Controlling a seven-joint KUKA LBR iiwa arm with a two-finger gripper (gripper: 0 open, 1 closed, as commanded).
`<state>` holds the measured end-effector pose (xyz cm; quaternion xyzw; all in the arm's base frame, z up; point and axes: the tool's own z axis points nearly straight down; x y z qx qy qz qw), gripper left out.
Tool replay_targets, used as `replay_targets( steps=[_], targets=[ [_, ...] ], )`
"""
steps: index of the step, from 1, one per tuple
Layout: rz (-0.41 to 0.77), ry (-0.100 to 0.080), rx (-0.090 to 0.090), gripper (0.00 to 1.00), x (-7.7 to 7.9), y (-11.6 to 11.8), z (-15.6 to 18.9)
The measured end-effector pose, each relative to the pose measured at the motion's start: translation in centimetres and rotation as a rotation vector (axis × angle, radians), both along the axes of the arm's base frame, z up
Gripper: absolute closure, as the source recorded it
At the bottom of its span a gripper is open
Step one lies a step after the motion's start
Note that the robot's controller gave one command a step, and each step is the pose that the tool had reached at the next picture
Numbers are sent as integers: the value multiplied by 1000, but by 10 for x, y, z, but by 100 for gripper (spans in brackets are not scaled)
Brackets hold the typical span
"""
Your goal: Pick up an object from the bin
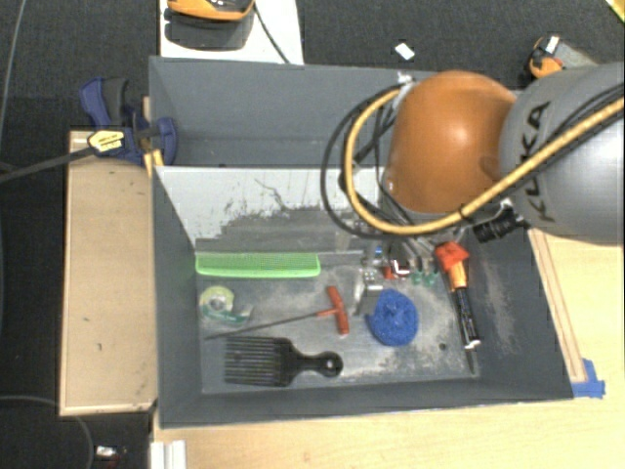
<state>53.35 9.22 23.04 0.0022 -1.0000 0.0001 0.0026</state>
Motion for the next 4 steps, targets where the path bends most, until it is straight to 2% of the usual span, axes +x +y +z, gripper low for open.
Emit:
replay_targets(
  steps=[1, 2, 3, 4],
  targets=[
    [-4, -8, 1, 0, 1, -1, 5],
    [-33, -11, 2, 0, -20, 25, -82],
    [100, -20, 3, 0, -51, 64, -98],
    [68, -14, 1, 0, 1, 21, -85]
  ],
)
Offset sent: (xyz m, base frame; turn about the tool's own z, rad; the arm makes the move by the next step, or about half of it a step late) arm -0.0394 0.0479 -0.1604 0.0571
